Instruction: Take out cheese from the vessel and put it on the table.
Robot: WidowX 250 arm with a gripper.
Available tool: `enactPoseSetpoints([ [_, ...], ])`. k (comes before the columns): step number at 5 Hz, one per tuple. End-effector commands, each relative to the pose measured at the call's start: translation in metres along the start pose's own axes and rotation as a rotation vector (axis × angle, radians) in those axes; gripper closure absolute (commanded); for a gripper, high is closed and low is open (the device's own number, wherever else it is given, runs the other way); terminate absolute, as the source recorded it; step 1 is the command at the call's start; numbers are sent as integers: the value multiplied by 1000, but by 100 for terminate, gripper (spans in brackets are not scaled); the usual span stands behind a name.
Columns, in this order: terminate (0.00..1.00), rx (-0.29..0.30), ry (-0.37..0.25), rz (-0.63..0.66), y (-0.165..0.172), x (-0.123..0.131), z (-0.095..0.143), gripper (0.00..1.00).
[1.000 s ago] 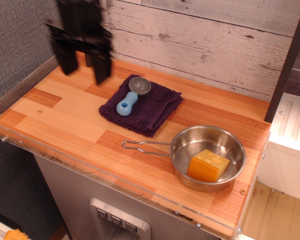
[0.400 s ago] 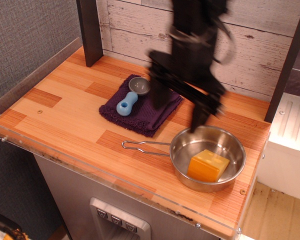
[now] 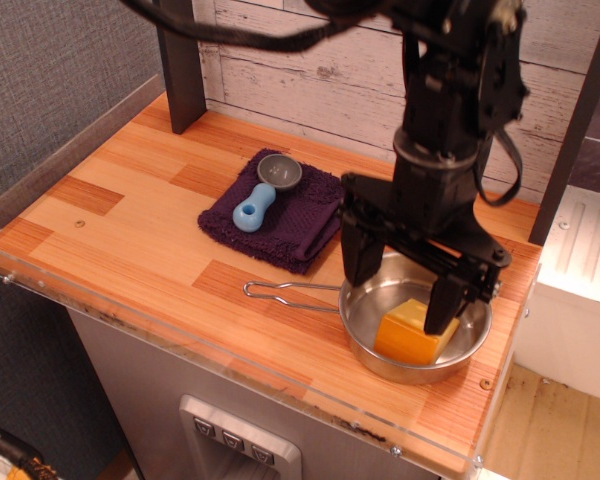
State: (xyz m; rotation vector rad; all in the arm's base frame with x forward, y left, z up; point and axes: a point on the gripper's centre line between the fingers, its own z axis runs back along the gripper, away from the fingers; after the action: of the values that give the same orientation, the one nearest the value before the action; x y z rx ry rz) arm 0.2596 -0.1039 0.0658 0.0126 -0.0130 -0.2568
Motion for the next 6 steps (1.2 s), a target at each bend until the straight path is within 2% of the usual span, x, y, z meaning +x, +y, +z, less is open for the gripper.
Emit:
enactPoseSetpoints([
  [1,0,14,-20,87,-8,6,-9,0],
  [3,0,7,1,117,-17,10,-23,0],
  [6,0,44,33,119,-8,11,-36,0],
])
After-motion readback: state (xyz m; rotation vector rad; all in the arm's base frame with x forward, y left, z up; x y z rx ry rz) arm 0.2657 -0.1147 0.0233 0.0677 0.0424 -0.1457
